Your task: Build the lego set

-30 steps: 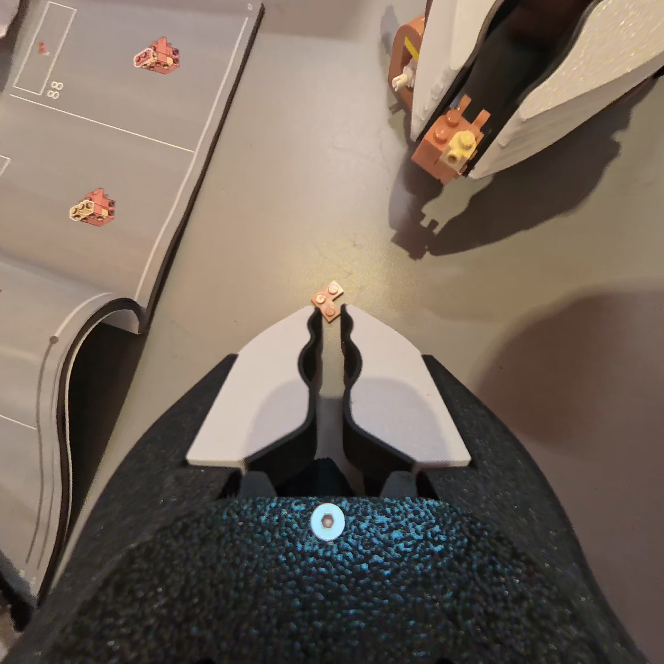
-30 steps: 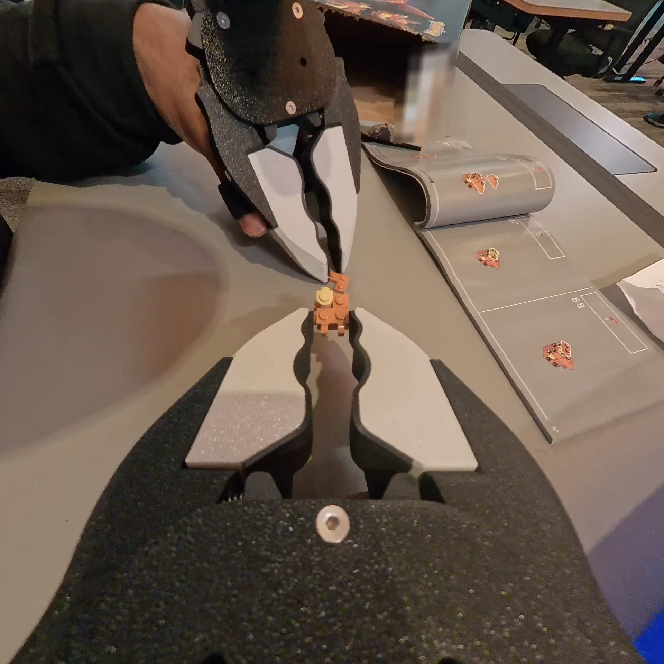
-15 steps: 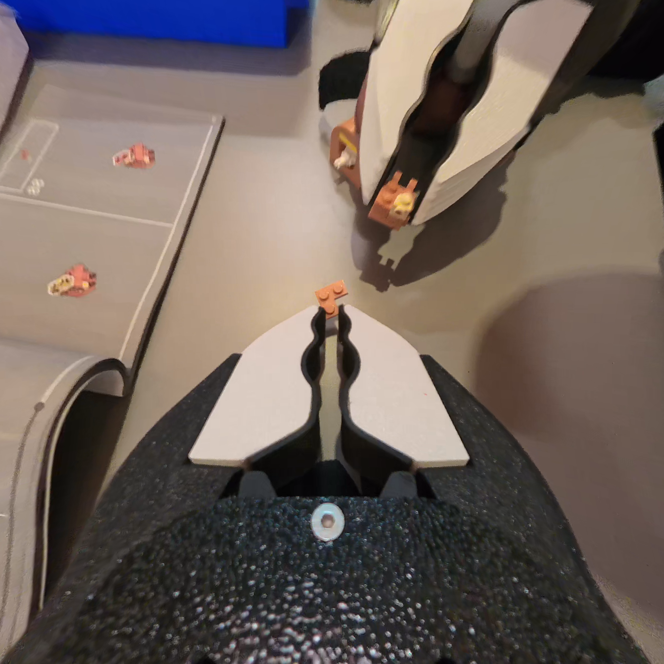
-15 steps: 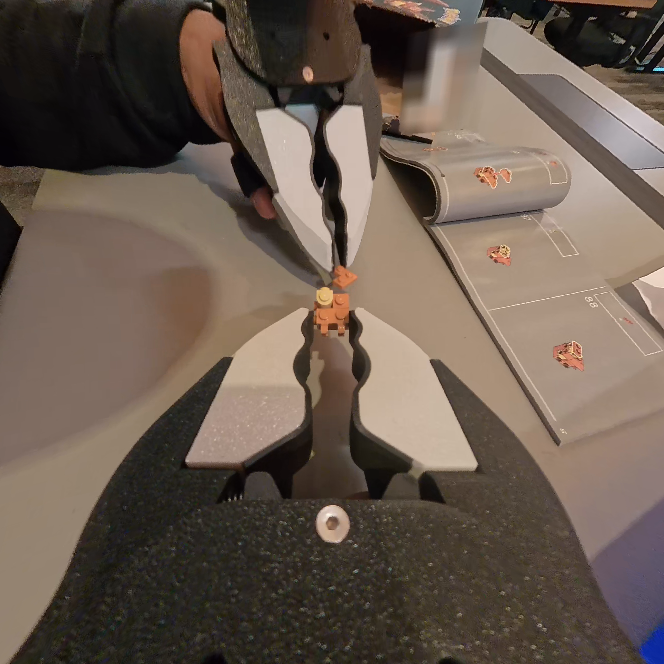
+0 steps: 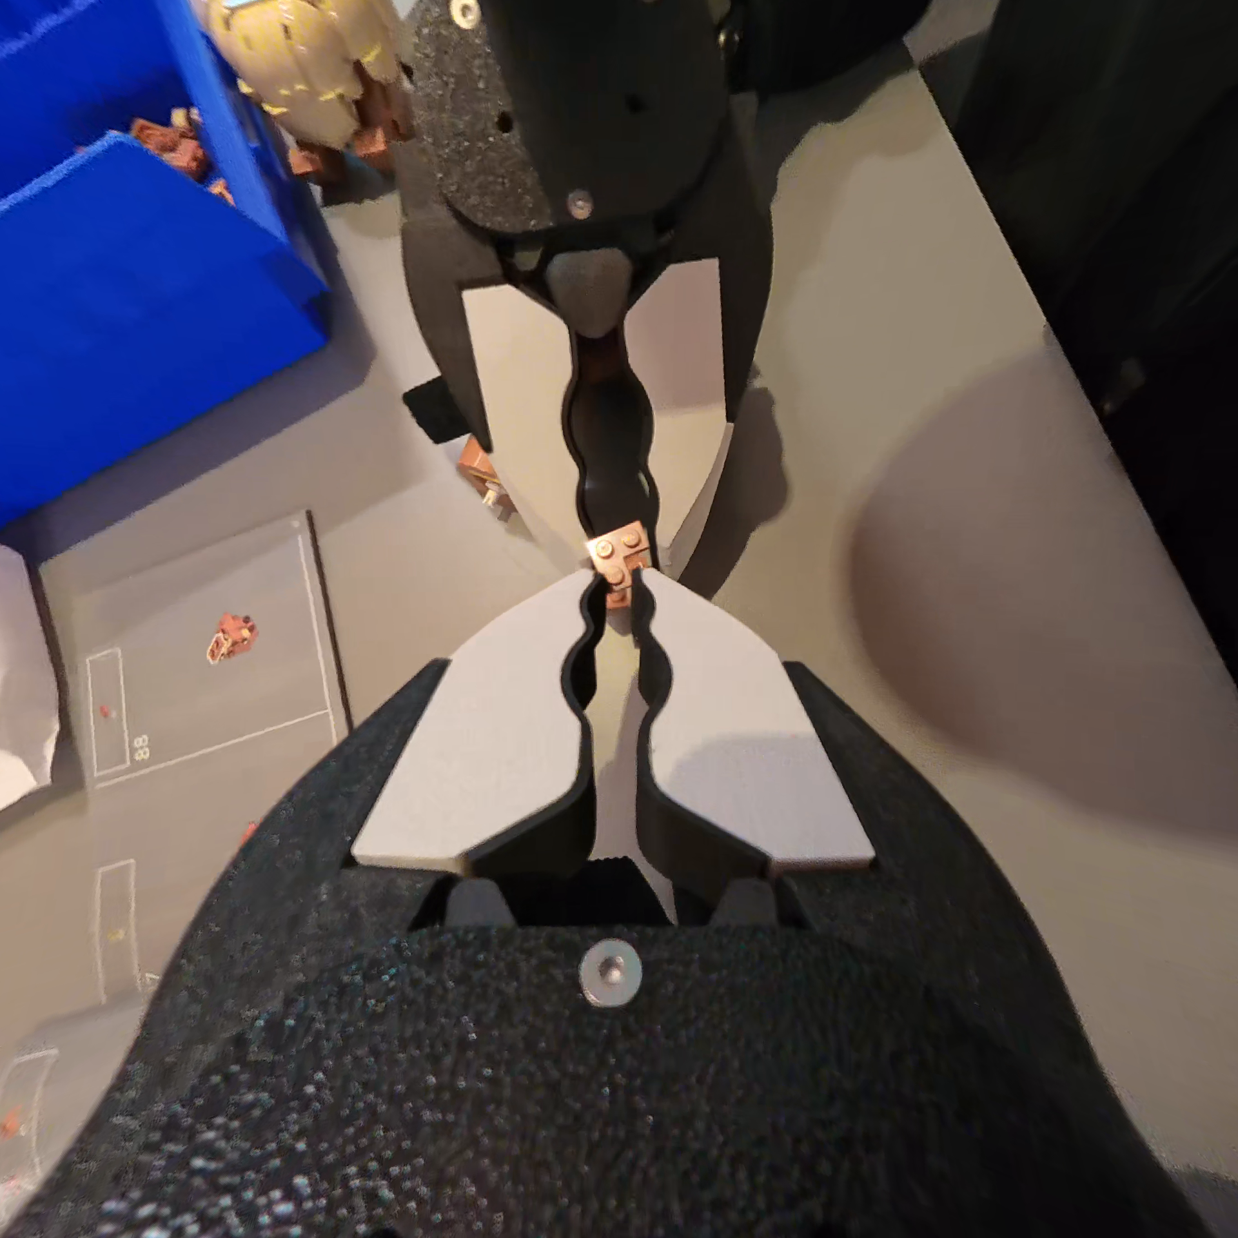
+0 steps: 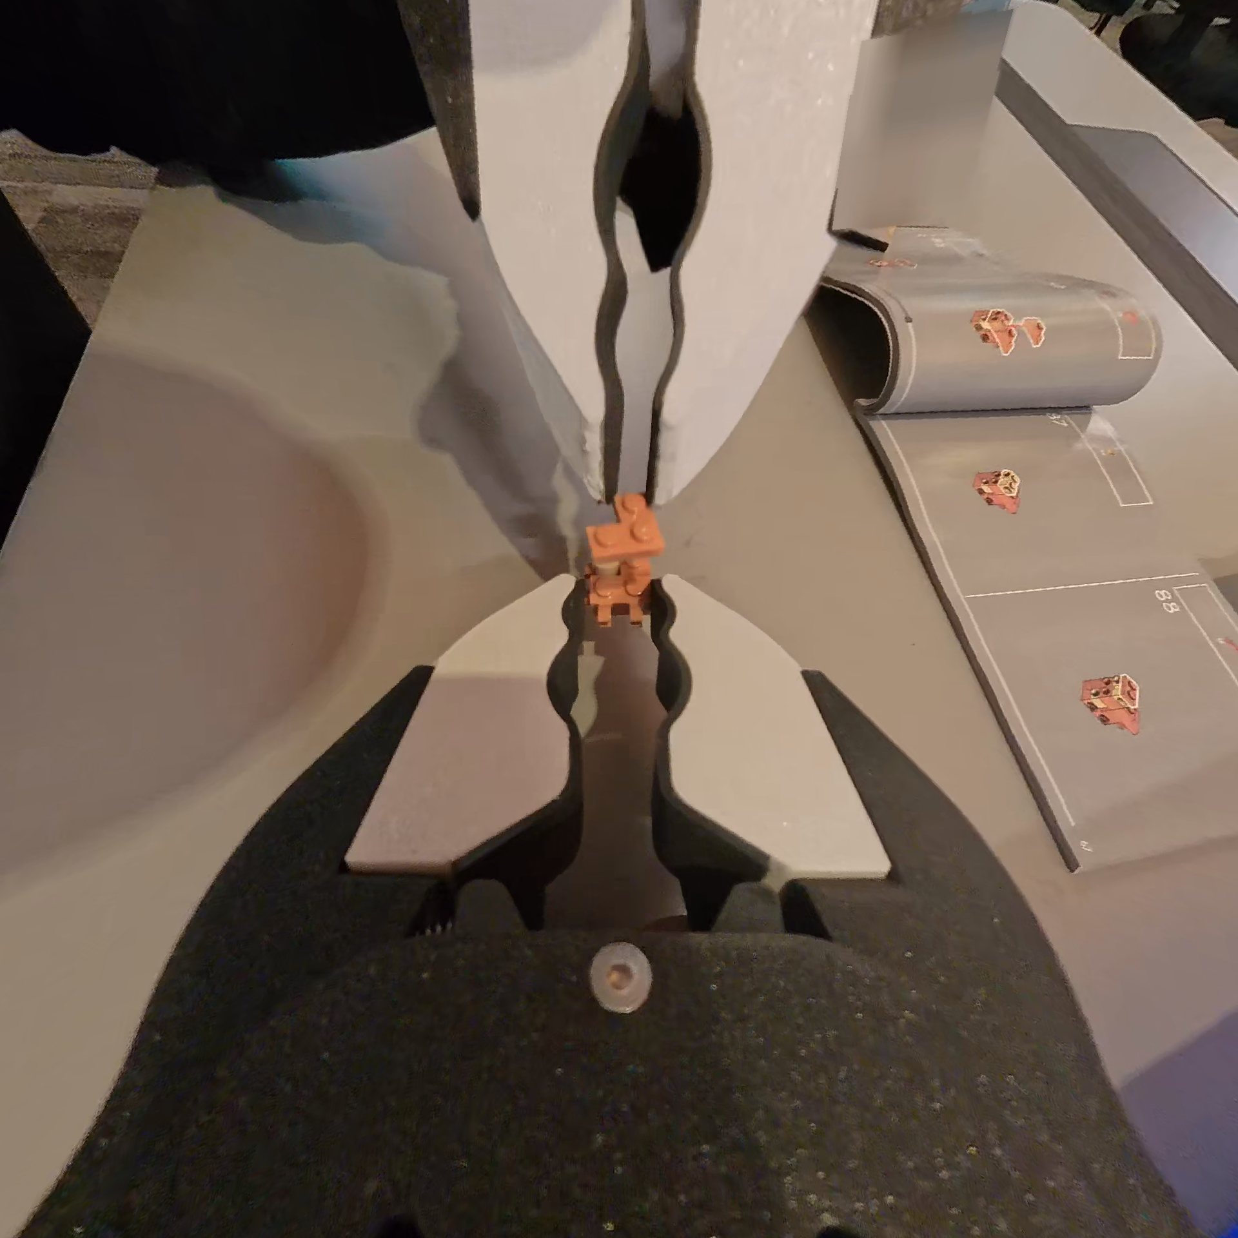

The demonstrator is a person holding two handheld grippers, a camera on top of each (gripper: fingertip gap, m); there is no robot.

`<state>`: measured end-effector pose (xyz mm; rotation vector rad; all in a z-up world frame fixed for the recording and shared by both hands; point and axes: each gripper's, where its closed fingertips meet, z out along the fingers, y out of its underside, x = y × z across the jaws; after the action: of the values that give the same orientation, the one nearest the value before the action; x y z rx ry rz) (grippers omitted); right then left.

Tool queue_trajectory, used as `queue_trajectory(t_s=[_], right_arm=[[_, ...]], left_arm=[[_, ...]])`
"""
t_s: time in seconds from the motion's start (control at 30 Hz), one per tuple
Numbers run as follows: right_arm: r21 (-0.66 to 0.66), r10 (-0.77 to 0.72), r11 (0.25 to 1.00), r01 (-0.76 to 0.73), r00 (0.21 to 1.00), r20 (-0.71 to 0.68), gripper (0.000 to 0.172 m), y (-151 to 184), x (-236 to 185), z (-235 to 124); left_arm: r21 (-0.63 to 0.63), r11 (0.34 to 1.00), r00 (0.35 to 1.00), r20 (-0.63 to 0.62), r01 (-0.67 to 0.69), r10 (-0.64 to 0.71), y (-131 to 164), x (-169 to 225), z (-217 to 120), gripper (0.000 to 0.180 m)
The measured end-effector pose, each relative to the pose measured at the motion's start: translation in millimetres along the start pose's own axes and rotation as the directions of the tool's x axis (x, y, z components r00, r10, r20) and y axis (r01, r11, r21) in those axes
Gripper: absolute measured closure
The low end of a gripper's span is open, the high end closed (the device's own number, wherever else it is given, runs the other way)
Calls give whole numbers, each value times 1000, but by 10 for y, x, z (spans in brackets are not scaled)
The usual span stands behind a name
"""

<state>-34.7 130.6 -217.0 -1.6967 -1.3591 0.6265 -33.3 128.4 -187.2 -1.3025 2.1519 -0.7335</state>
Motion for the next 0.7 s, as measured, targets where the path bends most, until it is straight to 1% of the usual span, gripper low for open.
queue_trajectory(t_s=[0.17, 0.27, 0.43, 0.7], right_arm=[[-2, 11, 1000, -11, 1000, 20, 154, 6, -11, -6], [-11, 9, 1000, -8, 1000, 25, 154, 16, -21, 1], [-25, -3, 1000, 4, 1000, 29, 154, 29, -38, 16], [-20, 6, 1000, -5, 999, 35, 154, 22, -37, 16]], left_arm=[[-83, 995, 997, -53, -54, 49, 55, 32, 91, 174], [-112, 992, 997, -54, -64, 59, 99, 45, 117, 174], [-140, 987, 997, -44, -75, 69, 120, 46, 120, 173], [-135, 988, 997, -34, -73, 69, 113, 56, 116, 172]])
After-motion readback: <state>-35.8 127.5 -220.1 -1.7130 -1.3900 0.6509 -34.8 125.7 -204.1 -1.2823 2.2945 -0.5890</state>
